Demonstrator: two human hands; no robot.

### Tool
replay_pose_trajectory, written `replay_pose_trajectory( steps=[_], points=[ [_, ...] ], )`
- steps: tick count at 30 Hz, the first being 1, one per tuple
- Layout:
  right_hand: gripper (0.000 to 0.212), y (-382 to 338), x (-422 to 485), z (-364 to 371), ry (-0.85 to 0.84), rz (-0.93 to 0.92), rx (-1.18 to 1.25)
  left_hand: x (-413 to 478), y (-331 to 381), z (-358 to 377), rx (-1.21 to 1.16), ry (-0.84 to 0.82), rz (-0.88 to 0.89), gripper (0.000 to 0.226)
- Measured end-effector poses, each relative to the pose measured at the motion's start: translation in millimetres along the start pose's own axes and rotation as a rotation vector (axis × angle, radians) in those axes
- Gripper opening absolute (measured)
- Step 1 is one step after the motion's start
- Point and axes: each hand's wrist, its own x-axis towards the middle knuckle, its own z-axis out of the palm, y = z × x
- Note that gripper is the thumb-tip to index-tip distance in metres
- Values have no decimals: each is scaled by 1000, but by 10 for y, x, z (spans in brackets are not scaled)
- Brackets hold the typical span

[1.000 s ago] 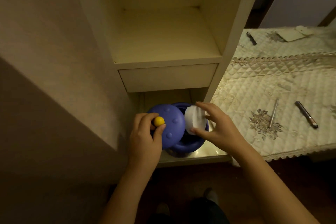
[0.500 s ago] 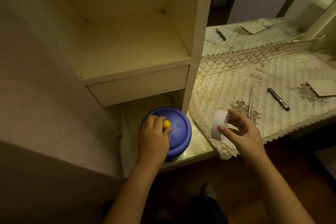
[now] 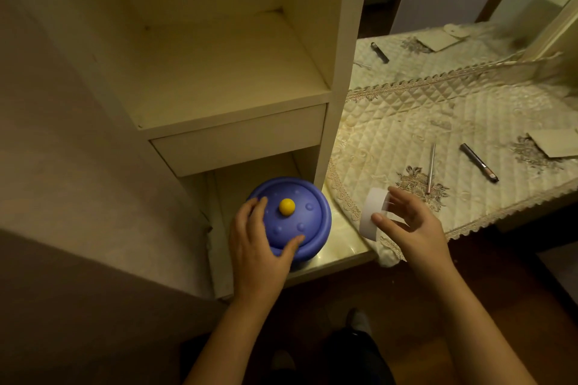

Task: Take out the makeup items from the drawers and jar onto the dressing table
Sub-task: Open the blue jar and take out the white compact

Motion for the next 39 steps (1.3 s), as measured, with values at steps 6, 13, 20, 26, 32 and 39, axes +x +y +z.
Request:
replay_pose_trajectory(
  steps=[6,13,20,26,32,39],
  points=[
    [57,54,-100,47,-15,23,-36,-355,-238,145,-141,6,-286,121],
    [58,131,-171,16,5,64,-60,-309,-199,457,-172,98,-299,121],
    [56,75,-80,-98,60,45,-67,1,-235,591,-195,172,-295,110],
    [56,144,-25,-64,70,73,-77,261,-234,642,-163,198,-310,109],
    [58,289,-8,-213,77,121,-126,413,-188,659,-125,194,-327,108],
    [61,466,268,-545,59,155,-250,409,-77,680,-84,181,-404,112]
  ],
)
